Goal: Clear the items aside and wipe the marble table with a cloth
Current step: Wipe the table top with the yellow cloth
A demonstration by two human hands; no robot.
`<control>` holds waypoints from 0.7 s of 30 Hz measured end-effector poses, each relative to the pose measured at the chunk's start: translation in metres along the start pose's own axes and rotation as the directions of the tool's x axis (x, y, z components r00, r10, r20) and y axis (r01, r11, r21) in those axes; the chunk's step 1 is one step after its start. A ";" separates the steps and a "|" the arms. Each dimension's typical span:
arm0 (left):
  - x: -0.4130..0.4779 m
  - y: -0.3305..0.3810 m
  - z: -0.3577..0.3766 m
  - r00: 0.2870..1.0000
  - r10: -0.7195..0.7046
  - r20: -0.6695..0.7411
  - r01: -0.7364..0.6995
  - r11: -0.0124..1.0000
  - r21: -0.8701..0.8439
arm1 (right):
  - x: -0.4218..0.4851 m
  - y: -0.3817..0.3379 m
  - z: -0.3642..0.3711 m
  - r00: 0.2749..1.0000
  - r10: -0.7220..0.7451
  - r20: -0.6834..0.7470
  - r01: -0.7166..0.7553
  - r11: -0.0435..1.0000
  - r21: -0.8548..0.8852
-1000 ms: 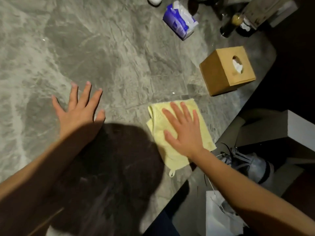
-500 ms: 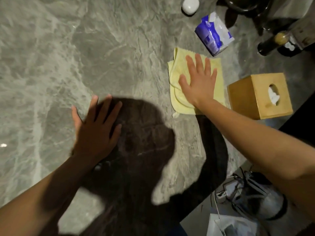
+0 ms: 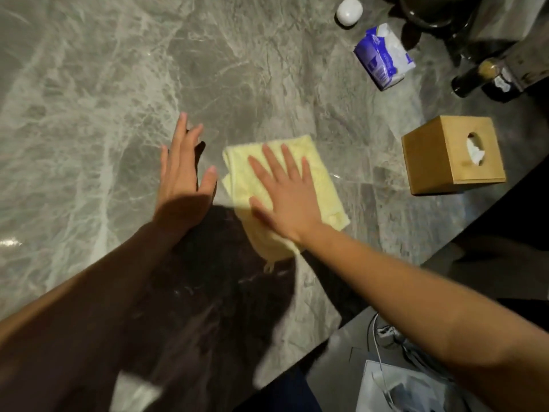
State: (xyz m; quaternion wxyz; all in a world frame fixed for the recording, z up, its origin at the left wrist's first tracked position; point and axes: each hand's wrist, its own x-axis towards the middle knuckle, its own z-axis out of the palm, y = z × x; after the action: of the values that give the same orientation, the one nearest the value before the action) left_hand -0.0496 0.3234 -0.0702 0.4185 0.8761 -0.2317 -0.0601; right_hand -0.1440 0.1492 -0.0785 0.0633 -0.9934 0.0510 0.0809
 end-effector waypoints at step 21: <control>-0.025 -0.082 -0.066 0.980 -0.049 0.194 -0.107 0.690 0.716 | -0.020 -0.084 0.005 0.954 -0.281 0.104 0.273 0.959 0.080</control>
State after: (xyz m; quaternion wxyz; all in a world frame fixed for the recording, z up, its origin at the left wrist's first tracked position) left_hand -0.0225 0.4258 -0.0926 0.0159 0.9557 -0.2907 -0.0443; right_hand -0.1551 0.2344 -0.0700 0.1088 -0.9819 -0.0899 0.1260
